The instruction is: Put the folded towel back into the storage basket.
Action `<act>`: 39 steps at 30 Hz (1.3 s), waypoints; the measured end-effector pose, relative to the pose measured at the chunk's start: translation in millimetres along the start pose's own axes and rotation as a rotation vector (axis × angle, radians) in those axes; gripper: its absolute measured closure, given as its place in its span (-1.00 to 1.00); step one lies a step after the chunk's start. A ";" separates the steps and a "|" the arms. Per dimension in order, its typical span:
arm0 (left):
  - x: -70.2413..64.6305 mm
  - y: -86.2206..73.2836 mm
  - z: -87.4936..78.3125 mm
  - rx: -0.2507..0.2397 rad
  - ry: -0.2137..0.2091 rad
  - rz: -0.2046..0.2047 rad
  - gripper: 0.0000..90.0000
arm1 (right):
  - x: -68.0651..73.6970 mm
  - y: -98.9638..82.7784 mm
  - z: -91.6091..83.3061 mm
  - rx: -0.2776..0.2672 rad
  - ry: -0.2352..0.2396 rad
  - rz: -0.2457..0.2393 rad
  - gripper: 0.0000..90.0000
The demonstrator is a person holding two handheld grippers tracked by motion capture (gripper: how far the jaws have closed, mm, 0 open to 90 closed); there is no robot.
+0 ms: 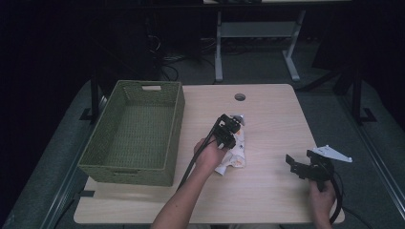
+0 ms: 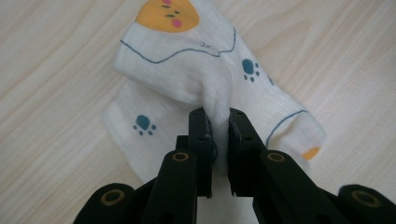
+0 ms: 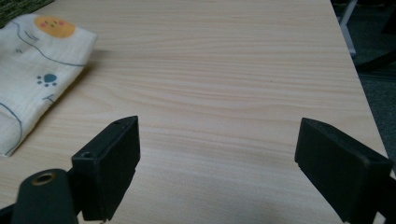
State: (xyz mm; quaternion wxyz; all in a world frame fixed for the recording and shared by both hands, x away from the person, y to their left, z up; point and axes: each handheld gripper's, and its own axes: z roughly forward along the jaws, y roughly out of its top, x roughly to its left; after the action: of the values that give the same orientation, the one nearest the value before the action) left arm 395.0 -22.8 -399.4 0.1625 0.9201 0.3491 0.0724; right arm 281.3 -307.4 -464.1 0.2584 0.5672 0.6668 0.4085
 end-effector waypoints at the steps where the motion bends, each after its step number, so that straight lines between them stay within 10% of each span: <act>1: -0.4 0.5 -2.8 -0.003 0.001 0.003 0.83 | 0.0 0.0 -0.1 -0.001 0.000 0.000 -0.69; 39: 10.8 -1.1 -83.0 -0.038 0.026 0.010 0.83 | 0.3 0.0 0.1 0.005 -0.007 0.004 -0.70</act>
State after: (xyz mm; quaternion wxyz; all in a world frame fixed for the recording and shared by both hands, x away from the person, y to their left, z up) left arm 381.9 5.7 -321.9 0.1748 0.9175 0.3452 0.0920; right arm 281.3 -307.1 -464.1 0.2586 0.5704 0.6658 0.4056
